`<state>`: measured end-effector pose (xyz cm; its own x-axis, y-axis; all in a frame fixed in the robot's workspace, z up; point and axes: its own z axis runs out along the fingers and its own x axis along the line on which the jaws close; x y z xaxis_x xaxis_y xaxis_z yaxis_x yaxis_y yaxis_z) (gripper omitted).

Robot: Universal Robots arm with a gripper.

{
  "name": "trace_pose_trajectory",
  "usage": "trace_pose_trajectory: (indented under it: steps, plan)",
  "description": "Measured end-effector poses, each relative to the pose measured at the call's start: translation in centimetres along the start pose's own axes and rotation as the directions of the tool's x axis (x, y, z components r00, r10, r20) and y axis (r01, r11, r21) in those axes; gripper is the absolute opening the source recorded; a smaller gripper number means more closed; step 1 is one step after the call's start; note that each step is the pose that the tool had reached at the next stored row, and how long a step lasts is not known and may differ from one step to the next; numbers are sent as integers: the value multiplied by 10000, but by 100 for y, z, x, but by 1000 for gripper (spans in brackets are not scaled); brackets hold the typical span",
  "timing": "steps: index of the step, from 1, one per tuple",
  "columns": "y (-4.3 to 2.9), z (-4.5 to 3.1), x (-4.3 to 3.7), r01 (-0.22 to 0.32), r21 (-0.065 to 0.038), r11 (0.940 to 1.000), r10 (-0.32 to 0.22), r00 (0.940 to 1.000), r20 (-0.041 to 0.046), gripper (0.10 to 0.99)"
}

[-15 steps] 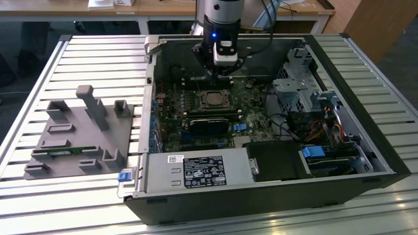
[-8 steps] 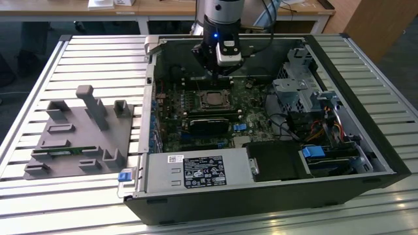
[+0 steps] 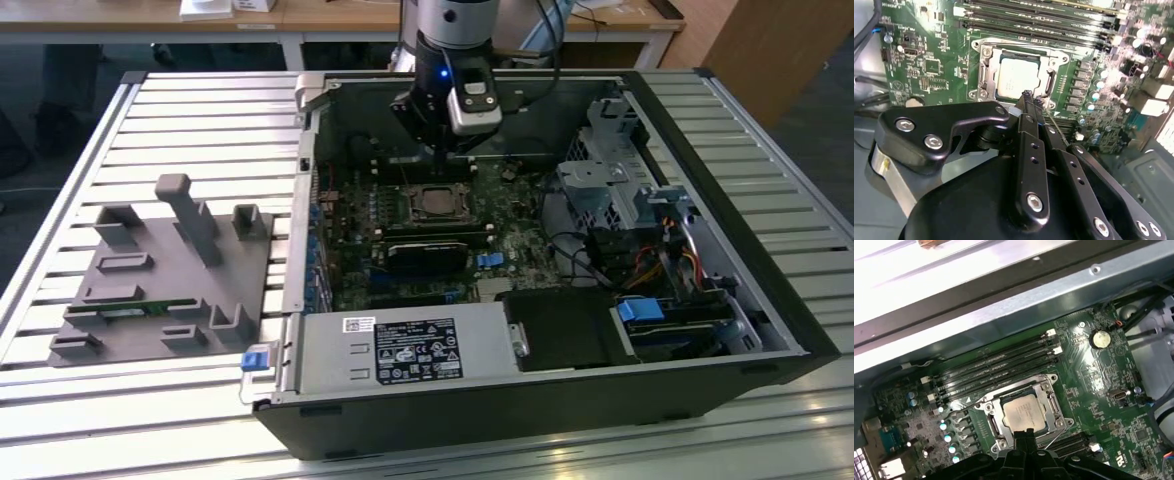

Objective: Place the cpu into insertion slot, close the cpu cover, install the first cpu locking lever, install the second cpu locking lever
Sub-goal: 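Install the first cpu locking lever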

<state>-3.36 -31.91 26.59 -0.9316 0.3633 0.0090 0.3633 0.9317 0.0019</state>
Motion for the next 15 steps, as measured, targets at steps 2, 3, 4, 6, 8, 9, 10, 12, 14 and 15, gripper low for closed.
trace_pose_trajectory:
  steps: [2,3,4,6,8,9,10,12,14,15]
  plan:
    - [0,0,0,260,1,9997,-260,9997,3,106]
    - [0,0,0,396,2,9992,-396,9992,5,106]
    - [0,0,0,513,2,9987,-513,9987,7,106]
    - [0,0,0,740,2,9973,-740,9973,14,106]
    - [0,1,0,974,0,9952,-974,9952,23,106]
    - [0,1,0,1080,0,9942,-1080,9941,28,106]
    - [0,1,0,1197,-2,9928,-1197,9928,35,106]
    - [0,1,0,1418,-3,9899,-1418,9899,48,106]
    - [0,1,0,1654,-3,9862,-1653,9862,61,106]
    - [0,1,0,1774,-4,9841,-1774,9841,67,106]
